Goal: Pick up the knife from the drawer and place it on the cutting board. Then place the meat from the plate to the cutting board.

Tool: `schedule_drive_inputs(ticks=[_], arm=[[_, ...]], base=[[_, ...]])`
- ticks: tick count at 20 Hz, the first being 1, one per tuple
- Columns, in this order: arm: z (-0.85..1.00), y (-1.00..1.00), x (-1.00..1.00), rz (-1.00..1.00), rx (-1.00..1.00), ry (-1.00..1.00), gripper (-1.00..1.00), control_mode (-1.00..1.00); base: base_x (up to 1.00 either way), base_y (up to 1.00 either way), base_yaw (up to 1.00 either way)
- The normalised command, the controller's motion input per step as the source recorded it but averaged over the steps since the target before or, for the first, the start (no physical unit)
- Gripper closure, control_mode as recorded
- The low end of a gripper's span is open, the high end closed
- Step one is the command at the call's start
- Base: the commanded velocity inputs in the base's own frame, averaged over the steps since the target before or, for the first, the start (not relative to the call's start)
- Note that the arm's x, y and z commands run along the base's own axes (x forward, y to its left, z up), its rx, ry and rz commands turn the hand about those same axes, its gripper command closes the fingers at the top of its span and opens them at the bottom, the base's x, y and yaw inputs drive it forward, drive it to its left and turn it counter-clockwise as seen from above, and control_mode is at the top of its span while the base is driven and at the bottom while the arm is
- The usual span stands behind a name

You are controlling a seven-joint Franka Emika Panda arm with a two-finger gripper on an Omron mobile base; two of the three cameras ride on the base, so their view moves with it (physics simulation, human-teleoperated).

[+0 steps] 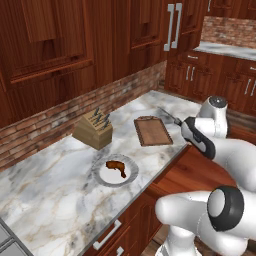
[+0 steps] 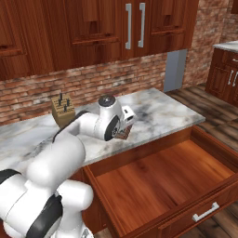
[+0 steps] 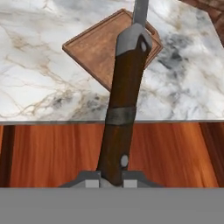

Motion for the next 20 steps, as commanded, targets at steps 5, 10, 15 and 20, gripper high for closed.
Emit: schedule_drive_inputs(ticks=[5,10,15,20], arm=[[0.00,0.36,0.43,0.06,0.00,0.00,1.00,-1.00],[-0.17,0.37,0.46,0.05,0.02,0.04,1.00,-1.00],[-0.34,0.05,0.36,0.00,0.04,0.03,1.00,-1.00],[-0.20,0.08,0.41,0.00,0.01,0.00,1.00,-1.00]], base=[[0.00,0.00,0.00],[0.00,0.00,0.00],[0.00,0.00,0.00],[0.00,0.00,0.00]])
